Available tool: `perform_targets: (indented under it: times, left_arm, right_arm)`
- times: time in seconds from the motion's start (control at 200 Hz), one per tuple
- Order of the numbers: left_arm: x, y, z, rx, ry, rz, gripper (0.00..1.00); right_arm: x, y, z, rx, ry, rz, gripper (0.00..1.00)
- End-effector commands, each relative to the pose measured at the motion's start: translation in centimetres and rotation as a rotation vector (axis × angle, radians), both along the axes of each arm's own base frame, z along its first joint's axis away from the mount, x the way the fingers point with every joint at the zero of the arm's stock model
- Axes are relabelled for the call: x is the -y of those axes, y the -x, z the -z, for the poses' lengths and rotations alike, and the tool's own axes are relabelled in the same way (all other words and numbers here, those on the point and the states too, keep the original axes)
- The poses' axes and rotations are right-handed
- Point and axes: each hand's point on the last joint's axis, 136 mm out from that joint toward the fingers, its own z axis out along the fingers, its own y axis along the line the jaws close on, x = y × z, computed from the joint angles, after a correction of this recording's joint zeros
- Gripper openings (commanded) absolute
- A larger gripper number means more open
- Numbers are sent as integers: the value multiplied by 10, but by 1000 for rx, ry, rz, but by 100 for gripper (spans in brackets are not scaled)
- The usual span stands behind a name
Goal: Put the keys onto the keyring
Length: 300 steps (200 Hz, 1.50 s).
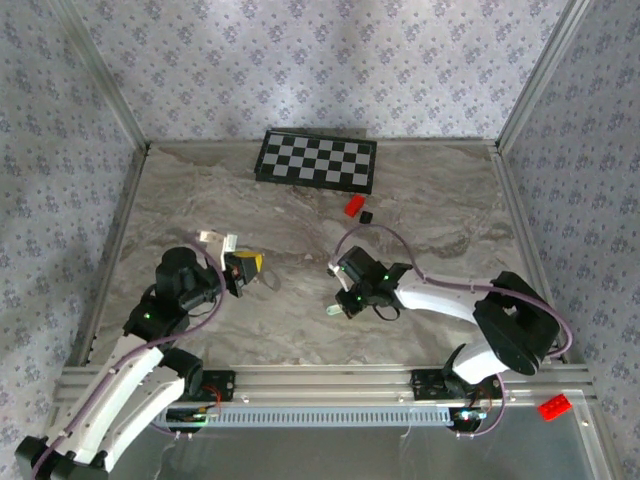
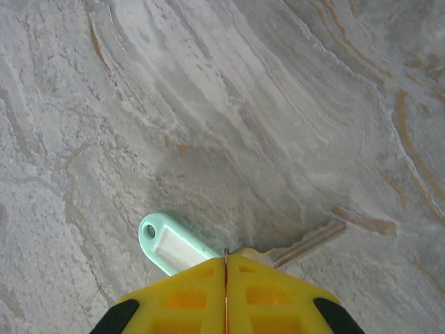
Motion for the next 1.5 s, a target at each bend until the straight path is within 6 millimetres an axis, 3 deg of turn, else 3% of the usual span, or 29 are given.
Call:
perform_targets:
  times: [0.0,0.37,0.81,1.015,1.204,1.494]
  left_arm:
    - [8,0,-14,63,13,38,0]
    - [20,3,-14,74,16,83,0]
    - [17,3,-7,58,-18,53,0]
    - [16,6,-4,51,1,50,0]
    - [13,5,-4,67,25,30,0]
    - [6,8,0,87,-2,11,0]
  right_arm:
    - [11,8,1,-45,-1,30,9]
    - [27,11,1,-56,13,68,16]
    - [25,12,-23,-48,85,-36,36]
    - [14,7,-24,-87,126,-95,37]
    - [15,17,-9,-184,211,-133,36]
    - [9,12,-1,-209,276,-147,34]
